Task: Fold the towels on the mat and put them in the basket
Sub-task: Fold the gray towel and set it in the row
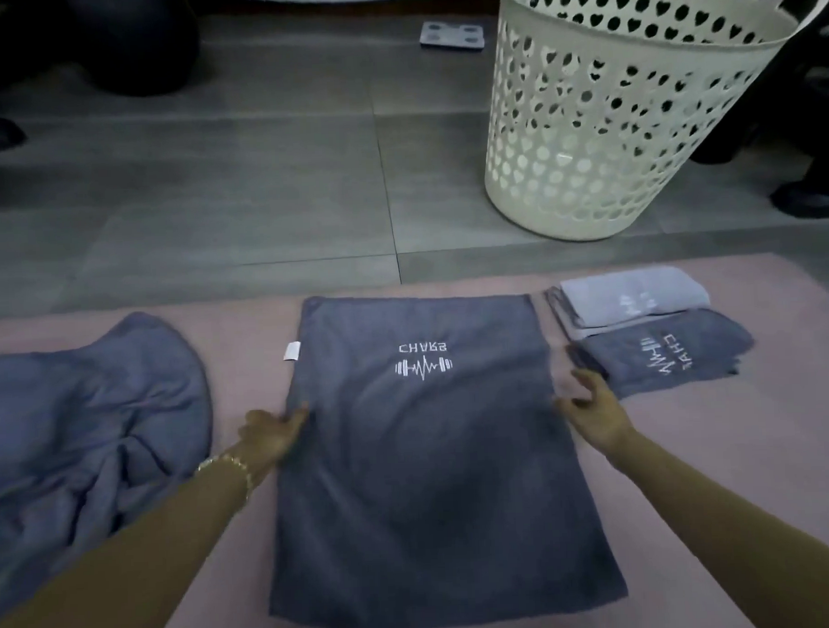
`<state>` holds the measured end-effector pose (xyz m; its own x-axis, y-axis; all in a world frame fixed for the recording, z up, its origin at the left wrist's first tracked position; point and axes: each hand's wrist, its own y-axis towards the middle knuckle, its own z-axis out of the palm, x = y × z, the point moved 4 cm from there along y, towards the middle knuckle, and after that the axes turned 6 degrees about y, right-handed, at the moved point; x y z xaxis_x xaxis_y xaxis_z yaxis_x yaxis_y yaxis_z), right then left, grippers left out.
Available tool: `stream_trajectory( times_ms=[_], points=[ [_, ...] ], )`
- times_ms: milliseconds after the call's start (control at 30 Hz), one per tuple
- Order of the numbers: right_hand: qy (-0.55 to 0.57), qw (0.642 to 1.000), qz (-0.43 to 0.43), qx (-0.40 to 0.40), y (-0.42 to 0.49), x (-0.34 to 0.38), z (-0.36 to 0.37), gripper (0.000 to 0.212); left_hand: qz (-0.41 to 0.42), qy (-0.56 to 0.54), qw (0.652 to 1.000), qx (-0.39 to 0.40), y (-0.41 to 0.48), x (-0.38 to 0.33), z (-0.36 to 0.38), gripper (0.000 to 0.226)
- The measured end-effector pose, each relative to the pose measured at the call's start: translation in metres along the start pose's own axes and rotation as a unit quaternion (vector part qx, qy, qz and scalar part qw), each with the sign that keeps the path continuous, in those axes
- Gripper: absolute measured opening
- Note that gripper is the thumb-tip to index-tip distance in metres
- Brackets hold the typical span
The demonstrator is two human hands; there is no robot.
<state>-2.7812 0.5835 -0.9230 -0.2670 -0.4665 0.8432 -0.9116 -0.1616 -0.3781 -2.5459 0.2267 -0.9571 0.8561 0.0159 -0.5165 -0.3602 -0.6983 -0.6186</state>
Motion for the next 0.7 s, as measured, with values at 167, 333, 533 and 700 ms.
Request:
stream_trajectory(
  times_ms=[167, 333, 533, 700],
  points=[
    [-0.052, 0.997, 0.059, 0.013, -0.044, -0.07, -0.024, 0.053, 0.088, 0.049, 0.994, 0.048, -0.035, 0.041, 0.016, 0.03],
    [-0.14, 0.982, 0.085, 0.099, -0.072, -0.083, -0.021, 0.045, 0.063, 0.01, 0.989, 0.136, -0.069, 0.053, 0.02, 0.033],
    [-0.226, 0.967, 0.091, 0.069, -0.092, -0.095, -0.024, 0.037, 0.089, 0.01, 0.992, 0.084, -0.093, 0.082, 0.026, 0.041],
    [-0.091, 0.978, 0.157, 0.097, -0.114, -0.097, -0.027, 0.041, 0.055, 0.048, 0.992, 0.105, -0.1, 0.084, 0.034, 0.081]
  ],
)
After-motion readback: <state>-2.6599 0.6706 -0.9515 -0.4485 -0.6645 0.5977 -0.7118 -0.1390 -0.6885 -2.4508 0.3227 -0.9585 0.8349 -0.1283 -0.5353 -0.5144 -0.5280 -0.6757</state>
